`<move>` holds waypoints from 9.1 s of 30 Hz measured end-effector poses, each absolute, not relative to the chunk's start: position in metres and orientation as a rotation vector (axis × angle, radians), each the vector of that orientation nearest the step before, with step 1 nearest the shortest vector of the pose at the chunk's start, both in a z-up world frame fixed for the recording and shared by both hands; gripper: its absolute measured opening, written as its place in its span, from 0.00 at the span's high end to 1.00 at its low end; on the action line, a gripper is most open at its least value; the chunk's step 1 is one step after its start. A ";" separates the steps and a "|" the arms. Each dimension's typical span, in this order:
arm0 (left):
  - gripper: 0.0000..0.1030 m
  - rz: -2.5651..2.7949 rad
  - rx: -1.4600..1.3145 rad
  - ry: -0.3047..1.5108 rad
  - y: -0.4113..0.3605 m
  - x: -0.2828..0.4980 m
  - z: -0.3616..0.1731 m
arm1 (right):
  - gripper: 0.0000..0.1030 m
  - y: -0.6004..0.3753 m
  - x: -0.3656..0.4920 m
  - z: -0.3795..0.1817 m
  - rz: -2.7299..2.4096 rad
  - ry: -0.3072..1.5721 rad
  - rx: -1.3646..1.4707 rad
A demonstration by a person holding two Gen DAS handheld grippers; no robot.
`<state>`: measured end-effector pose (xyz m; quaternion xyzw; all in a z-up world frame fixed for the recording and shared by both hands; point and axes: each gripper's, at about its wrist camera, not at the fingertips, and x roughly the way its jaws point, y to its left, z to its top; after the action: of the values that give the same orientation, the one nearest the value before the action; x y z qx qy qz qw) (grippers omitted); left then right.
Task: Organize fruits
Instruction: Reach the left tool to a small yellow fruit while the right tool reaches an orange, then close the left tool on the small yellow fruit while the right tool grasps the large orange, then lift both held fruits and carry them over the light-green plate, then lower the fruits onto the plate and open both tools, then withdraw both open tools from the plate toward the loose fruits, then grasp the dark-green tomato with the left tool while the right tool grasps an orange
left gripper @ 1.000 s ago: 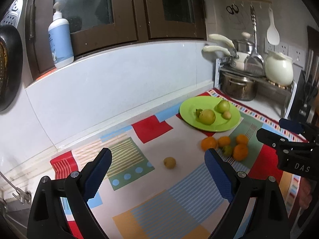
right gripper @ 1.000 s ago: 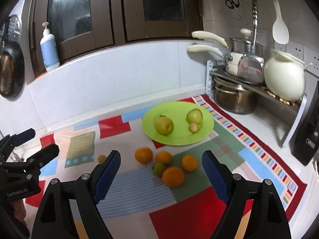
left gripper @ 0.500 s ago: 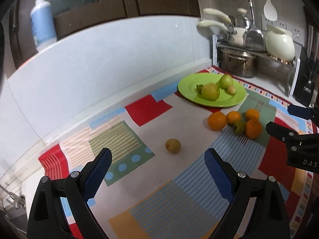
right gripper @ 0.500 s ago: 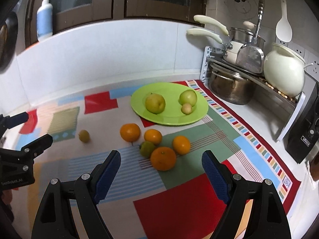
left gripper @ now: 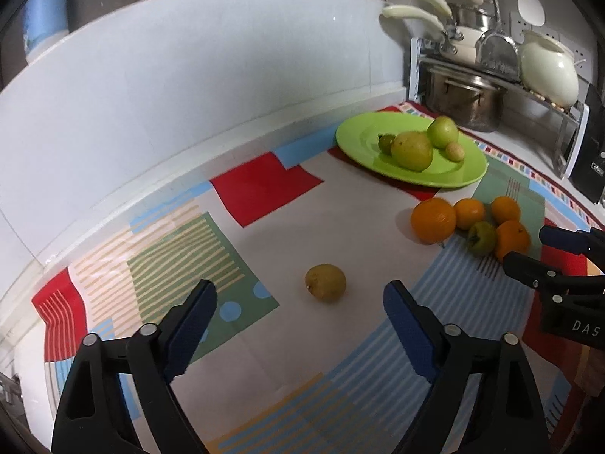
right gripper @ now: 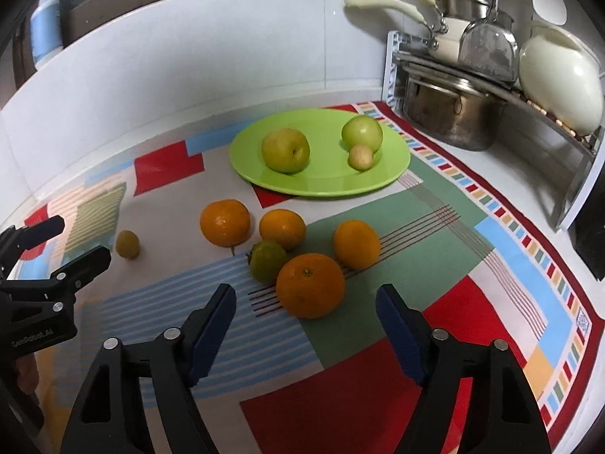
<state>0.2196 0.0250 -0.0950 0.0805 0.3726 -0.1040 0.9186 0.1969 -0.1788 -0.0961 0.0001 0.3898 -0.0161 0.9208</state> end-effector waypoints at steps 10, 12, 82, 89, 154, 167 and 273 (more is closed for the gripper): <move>0.35 -0.246 0.155 0.820 0.017 0.239 -0.110 | 0.42 -0.182 0.210 -0.110 -0.015 0.850 0.031; 0.40 -0.254 0.152 0.826 0.014 0.241 -0.112 | 0.45 -0.184 0.211 -0.111 -0.018 0.853 0.033; 0.73 -0.333 0.010 0.695 -0.028 0.129 -0.007 | 0.58 -0.200 0.114 -0.004 0.187 0.641 0.015; 0.73 -0.323 -0.002 0.660 -0.038 0.140 0.011 | 0.58 -0.206 0.121 0.016 0.196 0.581 -0.018; 0.73 -0.411 0.095 0.785 -0.116 0.414 -0.066 | 0.57 -0.270 0.400 -0.051 0.240 0.677 -0.049; 0.63 -0.387 0.109 0.761 -0.114 0.407 -0.058 | 0.54 -0.271 0.397 -0.051 0.241 0.689 -0.053; 0.57 -0.469 -0.032 0.927 -0.119 0.233 -0.108 | 0.62 -0.250 0.263 -0.106 0.401 0.866 -0.128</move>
<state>0.2330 -0.1185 -0.1082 -0.0154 0.4429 -0.2241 0.8680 0.2632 -0.2501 -0.1058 -0.0614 0.4165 0.1927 0.8864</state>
